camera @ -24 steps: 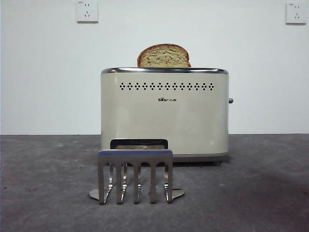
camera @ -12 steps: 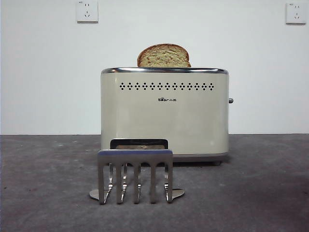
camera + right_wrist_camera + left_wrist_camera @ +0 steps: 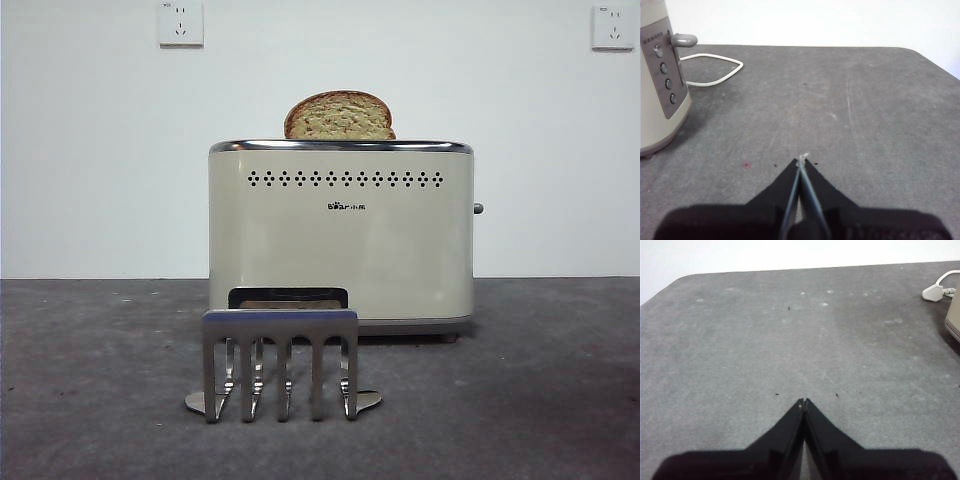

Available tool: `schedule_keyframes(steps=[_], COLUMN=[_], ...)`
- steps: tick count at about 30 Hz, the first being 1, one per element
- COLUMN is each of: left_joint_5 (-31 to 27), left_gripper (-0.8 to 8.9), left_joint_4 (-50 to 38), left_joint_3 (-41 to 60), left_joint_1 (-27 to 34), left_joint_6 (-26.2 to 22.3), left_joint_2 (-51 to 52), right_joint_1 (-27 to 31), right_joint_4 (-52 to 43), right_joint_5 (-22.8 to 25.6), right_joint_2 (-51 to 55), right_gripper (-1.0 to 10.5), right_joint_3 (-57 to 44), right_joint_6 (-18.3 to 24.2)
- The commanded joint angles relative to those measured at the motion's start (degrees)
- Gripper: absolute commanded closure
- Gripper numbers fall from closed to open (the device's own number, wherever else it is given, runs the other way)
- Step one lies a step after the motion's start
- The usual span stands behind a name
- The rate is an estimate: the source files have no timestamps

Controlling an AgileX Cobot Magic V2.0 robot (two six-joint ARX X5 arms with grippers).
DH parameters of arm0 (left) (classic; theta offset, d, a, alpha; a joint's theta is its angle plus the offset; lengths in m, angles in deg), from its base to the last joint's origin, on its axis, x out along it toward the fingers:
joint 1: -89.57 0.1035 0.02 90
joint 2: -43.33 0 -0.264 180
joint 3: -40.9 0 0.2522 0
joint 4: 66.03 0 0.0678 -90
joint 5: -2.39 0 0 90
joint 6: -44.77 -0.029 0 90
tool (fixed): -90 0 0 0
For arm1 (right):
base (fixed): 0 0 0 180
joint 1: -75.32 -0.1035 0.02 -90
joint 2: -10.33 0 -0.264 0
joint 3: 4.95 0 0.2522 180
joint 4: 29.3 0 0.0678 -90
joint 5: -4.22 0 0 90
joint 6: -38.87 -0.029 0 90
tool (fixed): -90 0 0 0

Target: Pick up a slice of bread from the rack,put the bread on the toaster,press the button

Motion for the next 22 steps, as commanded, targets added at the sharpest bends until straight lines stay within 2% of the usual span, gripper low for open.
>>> schedule_keyframes(steps=[1,22], left_joint_5=[-0.07,-0.07], left_gripper=[8.17,8.17], left_joint_4=[-0.52,-0.52], left_joint_3=[0.61,0.61], left_joint_1=[0.13,0.13], left_joint_6=[-0.13,-0.13], left_joint_2=[0.00,0.00], right_joint_1=[0.00,0.00], right_joint_4=[-0.31,0.13], right_joint_5=[0.20,0.20], right_joint_2=[0.11,0.09], right_gripper=[9.5,9.5], right_joint_3=[-0.55,-0.35], right_joint_6=[0.22,0.20])
